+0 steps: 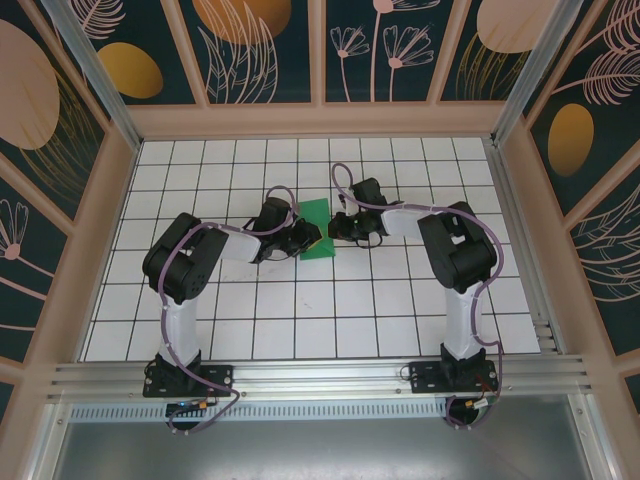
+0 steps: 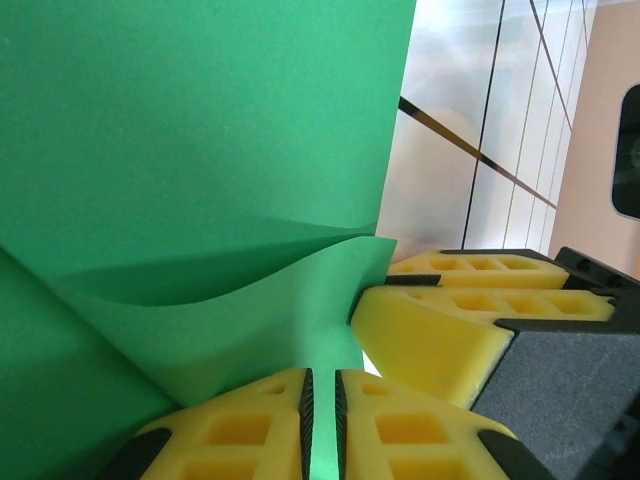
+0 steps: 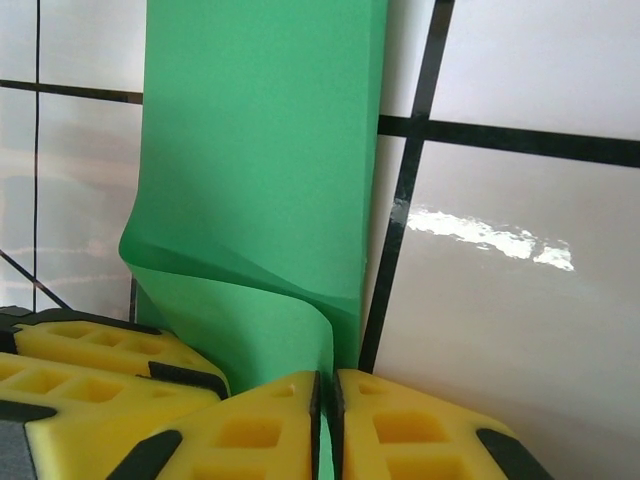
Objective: Fold a paper plane with a square sheet of paper (pick it up from the middle)
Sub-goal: Fold the triangle a second time at the center of the table.
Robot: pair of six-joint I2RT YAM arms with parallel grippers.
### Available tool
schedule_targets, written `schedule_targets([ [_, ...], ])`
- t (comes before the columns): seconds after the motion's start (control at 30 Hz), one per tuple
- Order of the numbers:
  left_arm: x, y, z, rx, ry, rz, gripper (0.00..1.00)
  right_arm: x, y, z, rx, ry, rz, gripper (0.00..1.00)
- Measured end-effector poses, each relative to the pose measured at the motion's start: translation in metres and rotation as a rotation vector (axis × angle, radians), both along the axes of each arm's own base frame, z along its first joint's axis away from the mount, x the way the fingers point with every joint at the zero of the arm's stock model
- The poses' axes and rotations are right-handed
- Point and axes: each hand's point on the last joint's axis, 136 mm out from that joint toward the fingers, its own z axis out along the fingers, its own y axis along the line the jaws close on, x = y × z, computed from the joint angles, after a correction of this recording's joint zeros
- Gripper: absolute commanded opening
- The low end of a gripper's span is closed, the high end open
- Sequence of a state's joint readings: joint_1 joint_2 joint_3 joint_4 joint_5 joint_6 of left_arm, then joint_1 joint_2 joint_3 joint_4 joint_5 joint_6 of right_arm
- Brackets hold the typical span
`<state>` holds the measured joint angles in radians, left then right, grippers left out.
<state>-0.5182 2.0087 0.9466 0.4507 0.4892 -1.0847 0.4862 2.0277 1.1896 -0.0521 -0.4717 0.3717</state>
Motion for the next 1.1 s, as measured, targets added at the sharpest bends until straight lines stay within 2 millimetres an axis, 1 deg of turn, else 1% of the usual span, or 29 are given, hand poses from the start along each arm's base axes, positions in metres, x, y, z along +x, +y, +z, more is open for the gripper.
schedule_targets([
  [0.2, 0.0, 0.001, -0.001, 0.005, 0.0, 0.001, 0.17, 0.001, -0.001, 0.007, -0.002, -0.013, -0.007, 0.28],
  [0.27, 0.0, 0.001, -0.001, 0.006, 0.001, 0.002, 0.17, 0.001, -0.005, 0.014, -0.005, -0.028, -0.019, 0.3],
  [0.33, 0.0, 0.001, -0.001, 0.007, 0.001, 0.002, 0.17, -0.001, -0.01, 0.027, -0.002, -0.054, -0.029, 0.31],
  [0.4, 0.0, 0.001, -0.001, 0.008, 0.001, 0.002, 0.17, -0.004, -0.012, 0.042, 0.012, -0.078, -0.031, 0.3],
  [0.43, 0.0, 0.001, -0.001, 0.008, 0.001, 0.003, 0.16, -0.005, -0.012, 0.049, 0.02, -0.091, -0.03, 0.28],
  [0.53, 0.0, 0.001, -0.002, 0.009, 0.0, 0.003, 0.16, -0.011, -0.011, 0.056, 0.031, -0.105, -0.014, 0.2],
  [0.67, 0.0, 0.001, -0.002, 0.011, 0.0, 0.005, 0.16, -0.026, -0.004, 0.048, 0.022, -0.076, 0.021, 0.14],
  [0.8, 0.0, 0.001, -0.002, 0.013, -0.001, 0.007, 0.16, -0.036, 0.005, 0.038, 0.02, -0.045, 0.056, 0.12],
  [1.03, 0.0, 0.001, -0.003, 0.017, -0.001, 0.009, 0.16, -0.044, 0.003, 0.011, -0.015, 0.017, 0.075, 0.11],
  [1.1, 0.0, 0.001, -0.003, 0.017, -0.001, 0.009, 0.16, -0.046, 0.003, 0.006, -0.021, 0.033, 0.077, 0.11],
])
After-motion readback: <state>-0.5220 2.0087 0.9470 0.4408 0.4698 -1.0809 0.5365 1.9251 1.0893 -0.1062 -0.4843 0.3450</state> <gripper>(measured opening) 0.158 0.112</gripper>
